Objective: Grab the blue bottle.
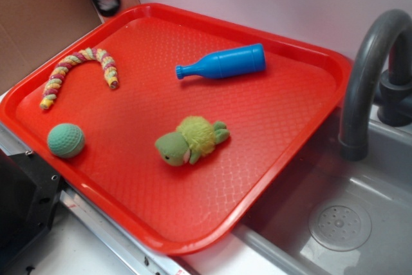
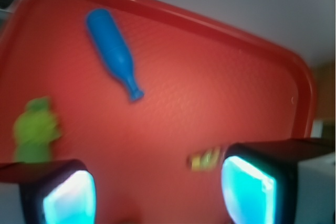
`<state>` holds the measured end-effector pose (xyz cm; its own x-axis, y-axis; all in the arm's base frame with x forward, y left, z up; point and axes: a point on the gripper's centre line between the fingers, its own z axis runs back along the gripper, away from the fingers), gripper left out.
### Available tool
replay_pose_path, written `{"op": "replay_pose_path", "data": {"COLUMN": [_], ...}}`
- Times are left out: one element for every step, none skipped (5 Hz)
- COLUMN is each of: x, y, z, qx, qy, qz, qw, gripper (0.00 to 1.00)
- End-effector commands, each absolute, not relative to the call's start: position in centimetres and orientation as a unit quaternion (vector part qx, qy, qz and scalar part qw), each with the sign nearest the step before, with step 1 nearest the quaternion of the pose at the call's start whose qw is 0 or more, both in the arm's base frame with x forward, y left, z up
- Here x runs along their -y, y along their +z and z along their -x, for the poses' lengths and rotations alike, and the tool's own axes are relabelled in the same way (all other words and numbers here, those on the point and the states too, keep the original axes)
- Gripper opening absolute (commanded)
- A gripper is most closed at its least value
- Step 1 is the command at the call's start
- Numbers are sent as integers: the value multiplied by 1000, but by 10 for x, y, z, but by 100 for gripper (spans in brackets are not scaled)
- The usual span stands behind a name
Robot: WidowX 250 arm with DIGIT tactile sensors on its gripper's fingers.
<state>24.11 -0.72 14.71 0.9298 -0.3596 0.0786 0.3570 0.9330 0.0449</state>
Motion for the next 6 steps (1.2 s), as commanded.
{"op": "replay_pose_path", "data": {"x": [17,28,41,56,56,55], "y": [128,110,103,100,86,70], "z": [-305,-322,-322,-316,-314,-317], "qx": [72,69,92,92,70,44], "qy": [-250,-302,-355,-376,-373,-374], "qz": [-45,-8,49,69,58,48], "qw": [965,951,929,919,923,925], "gripper": [100,100,100,100,100,100]}}
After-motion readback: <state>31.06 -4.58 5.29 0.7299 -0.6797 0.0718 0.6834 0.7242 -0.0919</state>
